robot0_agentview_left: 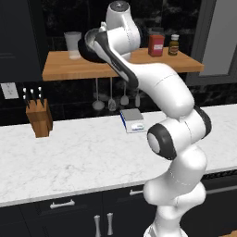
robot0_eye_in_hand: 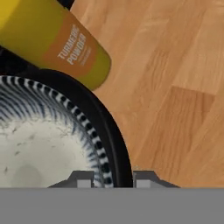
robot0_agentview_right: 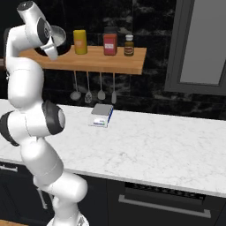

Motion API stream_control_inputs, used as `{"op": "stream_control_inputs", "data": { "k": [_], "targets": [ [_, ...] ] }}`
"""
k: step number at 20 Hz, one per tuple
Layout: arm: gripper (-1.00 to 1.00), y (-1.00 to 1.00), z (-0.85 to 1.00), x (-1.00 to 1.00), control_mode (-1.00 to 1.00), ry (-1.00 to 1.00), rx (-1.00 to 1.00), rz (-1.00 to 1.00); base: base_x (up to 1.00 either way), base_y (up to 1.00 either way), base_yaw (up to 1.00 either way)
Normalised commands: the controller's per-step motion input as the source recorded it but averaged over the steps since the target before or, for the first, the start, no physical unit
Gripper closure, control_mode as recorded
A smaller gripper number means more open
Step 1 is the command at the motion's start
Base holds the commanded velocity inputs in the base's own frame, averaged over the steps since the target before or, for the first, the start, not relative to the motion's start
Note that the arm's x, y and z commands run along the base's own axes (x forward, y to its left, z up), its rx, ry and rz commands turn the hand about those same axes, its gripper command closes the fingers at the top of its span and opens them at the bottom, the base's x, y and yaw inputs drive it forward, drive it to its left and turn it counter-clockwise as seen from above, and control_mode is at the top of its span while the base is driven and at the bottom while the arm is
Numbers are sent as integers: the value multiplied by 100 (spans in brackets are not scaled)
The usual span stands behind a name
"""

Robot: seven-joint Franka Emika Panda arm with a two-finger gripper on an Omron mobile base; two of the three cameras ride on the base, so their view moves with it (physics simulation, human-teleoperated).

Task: Pick up the bowls on the counter and stack them on top of one another in the open cabinet. Place the smaller bowl on top of the larger bowl.

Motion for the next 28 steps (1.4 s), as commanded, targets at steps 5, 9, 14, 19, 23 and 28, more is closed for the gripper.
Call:
{"op": "stream_control_inputs", "data": {
  "k": [5,9,14,19,23,28],
  "targets": [
    [-100,0,-57,86,-100,-5,0,0,0,0,0],
    [-100,0,-26,69,-100,-9,0,0,0,0,0],
    [-100,-54,-27,-64,-100,-5,4,0,0,0,0],
    [-100,-100,-99,-100,-100,-18,10,0,0,0,0],
    [-100,-100,-100,-100,-100,-22,9,0,0,0,0],
    [-100,-100,-100,-100,-100,-17,11,0,0,0,0]
  ]
}}
